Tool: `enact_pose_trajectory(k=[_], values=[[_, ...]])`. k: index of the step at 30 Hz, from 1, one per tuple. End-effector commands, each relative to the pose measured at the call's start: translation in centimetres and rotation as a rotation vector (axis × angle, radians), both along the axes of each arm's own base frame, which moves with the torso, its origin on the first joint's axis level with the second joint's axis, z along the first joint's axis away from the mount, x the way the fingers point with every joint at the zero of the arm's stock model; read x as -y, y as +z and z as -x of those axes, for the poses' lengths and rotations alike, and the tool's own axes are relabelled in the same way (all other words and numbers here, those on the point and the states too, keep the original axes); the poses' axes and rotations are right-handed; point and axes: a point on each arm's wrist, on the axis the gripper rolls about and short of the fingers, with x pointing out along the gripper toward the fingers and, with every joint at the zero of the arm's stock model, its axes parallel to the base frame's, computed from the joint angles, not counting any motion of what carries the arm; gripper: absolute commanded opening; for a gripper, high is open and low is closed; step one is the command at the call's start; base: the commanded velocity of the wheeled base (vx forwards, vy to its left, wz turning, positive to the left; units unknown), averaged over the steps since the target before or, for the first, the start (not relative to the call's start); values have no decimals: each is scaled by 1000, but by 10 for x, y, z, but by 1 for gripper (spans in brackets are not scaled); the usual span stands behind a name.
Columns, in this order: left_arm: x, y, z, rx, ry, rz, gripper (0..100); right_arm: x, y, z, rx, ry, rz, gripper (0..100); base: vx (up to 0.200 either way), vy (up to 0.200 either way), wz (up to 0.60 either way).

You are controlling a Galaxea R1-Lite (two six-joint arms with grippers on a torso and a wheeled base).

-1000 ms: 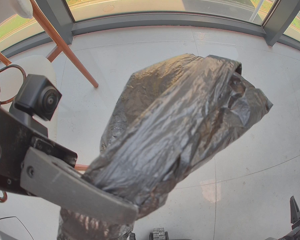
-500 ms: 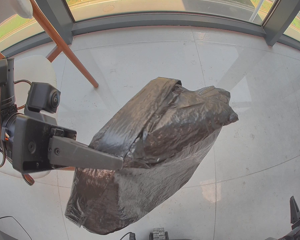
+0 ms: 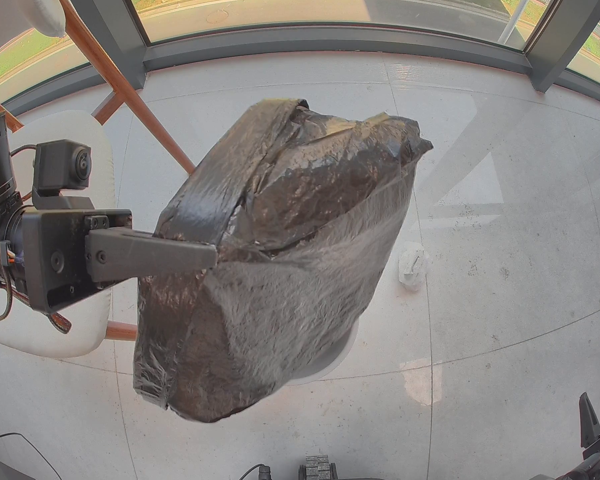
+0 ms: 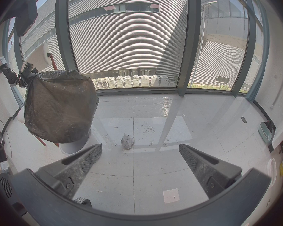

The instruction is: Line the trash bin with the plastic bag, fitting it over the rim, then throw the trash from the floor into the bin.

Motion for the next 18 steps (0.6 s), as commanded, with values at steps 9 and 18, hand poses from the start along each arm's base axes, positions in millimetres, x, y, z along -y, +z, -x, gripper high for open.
enact_pose_trajectory(k=[9,18], values=[[-17,-47,1,129,124,-65,0,1,-5,0,-8,-25,2,100,0,0,0],[-21,-54,12,62,171,-103,0,1,-5,0,-6,-33,1,100,0,0,0]])
